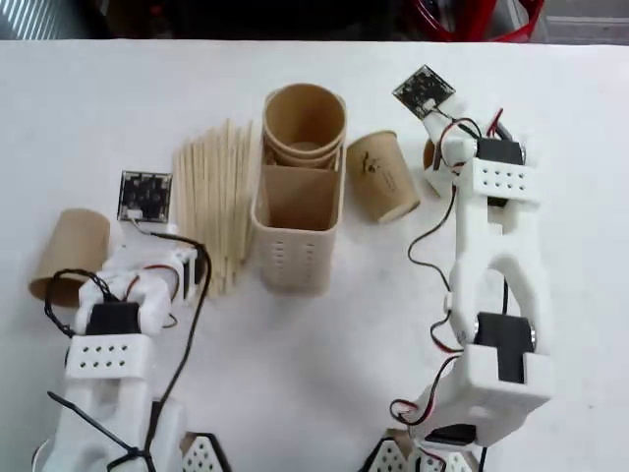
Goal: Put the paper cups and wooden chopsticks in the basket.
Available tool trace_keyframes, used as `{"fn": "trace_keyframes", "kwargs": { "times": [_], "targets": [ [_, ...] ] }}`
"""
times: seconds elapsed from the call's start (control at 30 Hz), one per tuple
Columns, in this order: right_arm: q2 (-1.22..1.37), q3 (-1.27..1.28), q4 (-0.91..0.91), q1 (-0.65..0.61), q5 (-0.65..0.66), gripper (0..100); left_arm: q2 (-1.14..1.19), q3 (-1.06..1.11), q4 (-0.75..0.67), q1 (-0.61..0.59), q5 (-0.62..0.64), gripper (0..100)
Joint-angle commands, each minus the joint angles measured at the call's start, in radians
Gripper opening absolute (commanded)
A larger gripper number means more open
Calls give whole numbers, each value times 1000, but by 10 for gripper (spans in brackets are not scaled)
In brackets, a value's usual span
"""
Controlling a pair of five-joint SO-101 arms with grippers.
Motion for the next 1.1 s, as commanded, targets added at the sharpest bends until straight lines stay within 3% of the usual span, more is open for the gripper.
{"fn": "trace_keyframes", "kwargs": {
  "times": [0.0, 0.37, 0.63, 0.83, 1.07],
  "targets": [
    [22, -38, -68, 12, 12, 376, -10, -3, -25, 13, 2, 214],
    [160, -40, -240, 61, 14, 359, -10, -3, -23, 13, 2, 214],
    [166, -41, -240, 117, 6, 6, -10, -3, -23, 13, 2, 214],
    [127, -60, -216, 188, -112, 18, -10, -3, -23, 13, 2, 214],
    [-39, -126, 18, 225, -233, 17, -15, 12, -43, 8, 2, 214]
  ]
}}
